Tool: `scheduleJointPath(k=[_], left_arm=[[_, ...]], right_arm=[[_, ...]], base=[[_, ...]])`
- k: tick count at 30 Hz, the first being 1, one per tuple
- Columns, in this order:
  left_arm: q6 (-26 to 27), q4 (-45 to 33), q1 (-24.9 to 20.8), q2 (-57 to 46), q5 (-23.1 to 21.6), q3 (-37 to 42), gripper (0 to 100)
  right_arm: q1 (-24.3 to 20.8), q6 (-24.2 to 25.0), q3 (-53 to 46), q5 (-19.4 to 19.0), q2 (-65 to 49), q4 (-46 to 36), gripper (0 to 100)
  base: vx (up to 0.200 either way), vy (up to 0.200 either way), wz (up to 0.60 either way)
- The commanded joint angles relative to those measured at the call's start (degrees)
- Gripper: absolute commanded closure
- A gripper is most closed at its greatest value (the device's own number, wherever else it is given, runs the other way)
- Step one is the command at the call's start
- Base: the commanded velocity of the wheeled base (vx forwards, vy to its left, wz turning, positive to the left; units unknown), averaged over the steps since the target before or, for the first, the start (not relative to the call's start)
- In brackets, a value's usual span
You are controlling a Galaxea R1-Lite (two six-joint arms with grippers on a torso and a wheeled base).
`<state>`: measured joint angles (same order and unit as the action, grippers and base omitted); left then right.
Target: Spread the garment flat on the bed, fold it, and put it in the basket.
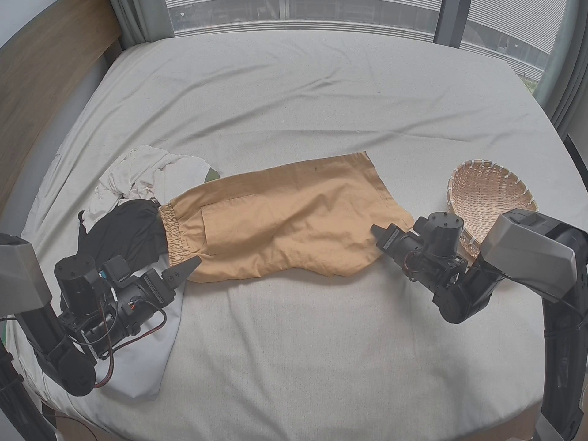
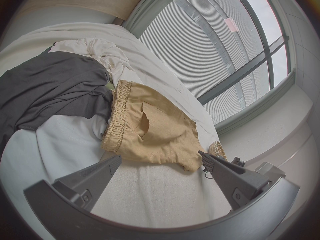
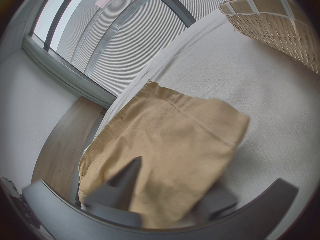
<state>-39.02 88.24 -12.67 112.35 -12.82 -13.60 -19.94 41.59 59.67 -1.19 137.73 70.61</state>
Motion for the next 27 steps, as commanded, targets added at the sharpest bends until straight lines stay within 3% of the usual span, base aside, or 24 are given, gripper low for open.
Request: scheduleJointPath(k=[1, 11, 18, 27], left_arm=[[0.0, -0.1, 0.2, 0.2, 0.0, 0.1, 0], [-0.2, 0.0, 0.5, 0.6, 0.0, 0.2, 0], [-0.3, -0.1, 0.5, 0.8, -0.1, 0.2, 0], [-0.2, -0.1, 0.4, 4.2, -0.4, 0.0, 0]], right_arm=[[0.0, 0.2, -1.8, 0.8, -0.2, 1.7, 100], [0.3, -0.3, -15.7, 0.8, -11.6, 3.6, 100], [0.7, -5.8, -27.0, 0.7, -17.2, 3.6, 100], [3.6, -7.8, -34.1, 0.1, -20.0, 3.7, 100]], base=[[0.000, 0.000, 0.00], [0.000, 0.000, 0.00], [0.000, 0.000, 0.00], [0.000, 0.000, 0.00]])
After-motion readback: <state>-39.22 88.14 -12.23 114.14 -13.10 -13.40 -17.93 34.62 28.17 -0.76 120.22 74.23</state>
